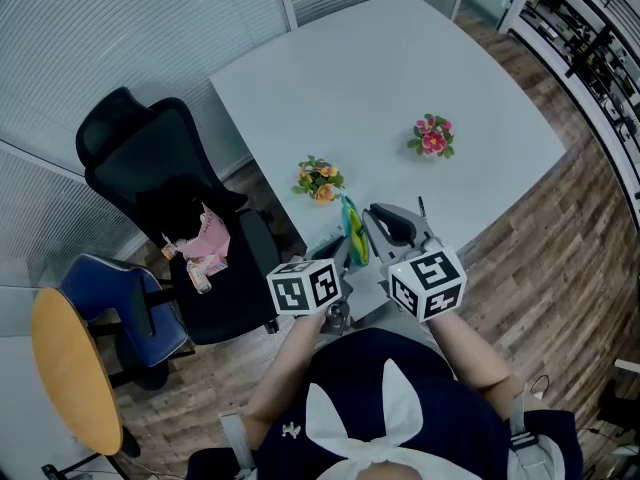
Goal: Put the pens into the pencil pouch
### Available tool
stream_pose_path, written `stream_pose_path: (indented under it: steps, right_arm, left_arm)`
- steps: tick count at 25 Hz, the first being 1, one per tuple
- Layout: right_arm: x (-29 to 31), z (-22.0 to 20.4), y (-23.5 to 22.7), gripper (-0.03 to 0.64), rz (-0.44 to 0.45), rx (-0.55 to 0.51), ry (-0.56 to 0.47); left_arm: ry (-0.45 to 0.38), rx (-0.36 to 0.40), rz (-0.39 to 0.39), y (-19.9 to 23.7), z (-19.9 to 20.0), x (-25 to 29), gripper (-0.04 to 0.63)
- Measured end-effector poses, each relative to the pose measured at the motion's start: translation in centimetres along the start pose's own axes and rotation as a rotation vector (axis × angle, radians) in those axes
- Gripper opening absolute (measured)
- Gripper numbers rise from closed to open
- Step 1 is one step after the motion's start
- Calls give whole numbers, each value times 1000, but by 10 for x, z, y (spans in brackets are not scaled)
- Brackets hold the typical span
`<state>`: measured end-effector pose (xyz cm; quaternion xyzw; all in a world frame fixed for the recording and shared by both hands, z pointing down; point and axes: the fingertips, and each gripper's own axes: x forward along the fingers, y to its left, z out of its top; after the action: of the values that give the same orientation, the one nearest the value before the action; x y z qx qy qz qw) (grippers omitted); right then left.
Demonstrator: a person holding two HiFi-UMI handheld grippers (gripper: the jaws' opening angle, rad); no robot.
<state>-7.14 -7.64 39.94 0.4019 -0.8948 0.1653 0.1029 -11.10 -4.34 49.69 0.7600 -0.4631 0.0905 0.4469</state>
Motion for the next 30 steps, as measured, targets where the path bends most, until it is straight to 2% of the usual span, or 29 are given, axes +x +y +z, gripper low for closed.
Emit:
stream_pose_path:
  steps: [16,30]
  right_arm:
    - [9,-28,-1,54,9,27,76]
    - [14,-63,-3,54,12,9,166]
  left_arm:
    - [10,0,-4,0,0,1,29]
    - [13,1,-6,1,0,2,29]
